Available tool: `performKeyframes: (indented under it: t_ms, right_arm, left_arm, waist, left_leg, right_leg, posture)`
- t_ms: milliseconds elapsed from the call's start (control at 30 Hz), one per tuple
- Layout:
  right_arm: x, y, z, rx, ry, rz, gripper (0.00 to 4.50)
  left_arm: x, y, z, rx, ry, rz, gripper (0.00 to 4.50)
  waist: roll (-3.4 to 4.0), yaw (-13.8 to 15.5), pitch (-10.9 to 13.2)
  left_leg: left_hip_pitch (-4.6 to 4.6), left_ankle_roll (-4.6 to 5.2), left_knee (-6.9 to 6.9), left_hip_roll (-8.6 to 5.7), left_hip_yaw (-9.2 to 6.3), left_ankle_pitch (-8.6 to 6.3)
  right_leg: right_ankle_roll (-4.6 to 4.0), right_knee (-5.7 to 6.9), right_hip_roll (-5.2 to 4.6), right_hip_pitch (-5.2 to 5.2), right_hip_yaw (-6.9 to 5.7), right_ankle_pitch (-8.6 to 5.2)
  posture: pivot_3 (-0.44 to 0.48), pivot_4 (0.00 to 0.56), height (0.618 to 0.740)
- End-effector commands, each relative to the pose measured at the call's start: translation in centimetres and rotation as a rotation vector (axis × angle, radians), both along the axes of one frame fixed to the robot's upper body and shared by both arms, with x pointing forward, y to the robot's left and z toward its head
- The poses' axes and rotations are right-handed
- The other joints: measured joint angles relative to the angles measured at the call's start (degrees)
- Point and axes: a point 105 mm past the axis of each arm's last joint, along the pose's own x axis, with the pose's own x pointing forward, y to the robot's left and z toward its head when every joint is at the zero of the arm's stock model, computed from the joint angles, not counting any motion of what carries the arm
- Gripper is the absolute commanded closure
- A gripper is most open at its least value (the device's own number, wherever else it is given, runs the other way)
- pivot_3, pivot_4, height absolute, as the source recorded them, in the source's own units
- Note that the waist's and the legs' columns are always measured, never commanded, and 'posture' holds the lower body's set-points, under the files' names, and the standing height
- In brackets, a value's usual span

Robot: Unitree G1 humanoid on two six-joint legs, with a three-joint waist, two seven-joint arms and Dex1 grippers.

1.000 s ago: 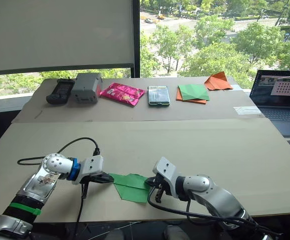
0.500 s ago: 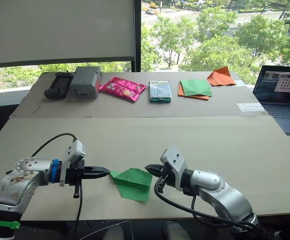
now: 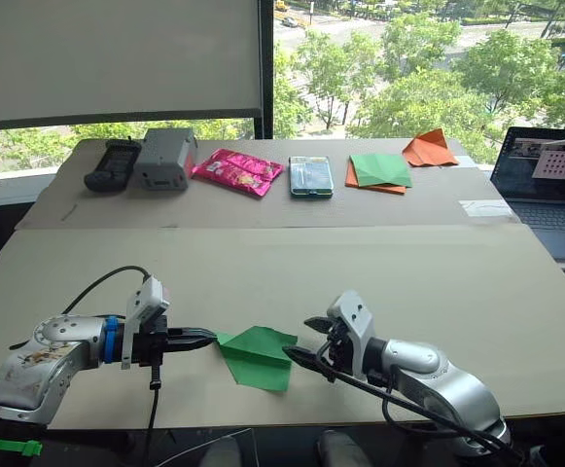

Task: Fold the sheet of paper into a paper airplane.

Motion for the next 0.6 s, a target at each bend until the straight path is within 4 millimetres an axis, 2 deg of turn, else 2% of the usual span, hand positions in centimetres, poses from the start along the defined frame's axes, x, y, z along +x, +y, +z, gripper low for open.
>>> performKeyframes:
  t_ms: [33, 200, 267, 600]
  right_arm:
    - [0.27, 0.47, 0.09, 0.044, -0.012, 0.019, 0.51]
    - [0.25, 0.81, 0.04, 0.087, 0.021, 0.026, 0.51]
    - [0.0, 0.92, -0.15, 0.083, 0.031, 0.042, 1.03]
    - [-0.28, 1.23, -0.1, 0.089, 0.033, 0.058, 4.47]
  left_arm:
    - [-0.02, -0.3, 0.71, -0.021, -0.02, -0.017, 4.5]
    - [0.03, -0.21, 0.76, -0.016, -0.022, -0.013, 4.5]
    - [-0.04, -0.11, 0.62, 0.002, -0.022, -0.018, 4.5]
    - [0.11, -0.27, 0.9, -0.012, -0.024, -0.011, 4.5]
  waist:
    - [0.0, -0.03, 0.0]
    - [0.0, 0.07, 0.0]
    - [-0.01, 0.08, 0.0]
    - [-0.01, 0.05, -0.01]
  left_leg:
    - [0.01, 0.0, -0.01, 0.0, 0.0, 0.0]
    - [-0.01, 0.0, 0.0, 0.0, 0.0, 0.0]
    - [-0.01, 0.0, 0.0, -0.01, 0.0, 0.0]
    - [0.0, 0.0, 0.0, -0.01, 0.0, 0.0]
  right_leg:
    - [0.0, 0.0, 0.01, 0.0, -0.01, 0.0]
    - [0.0, 0.0, 0.0, 0.02, 0.0, 0.0]
    - [0.0, -0.01, 0.0, 0.03, 0.0, 0.0]
    - [0.0, -0.01, 0.01, 0.04, 0.0, 0.0]
  posture:
    - [0.0, 0.15, 0.74]
    - [0.0, 0.15, 0.74]
    - [0.0, 0.15, 0.74]
    - [0.0, 0.15, 0.74]
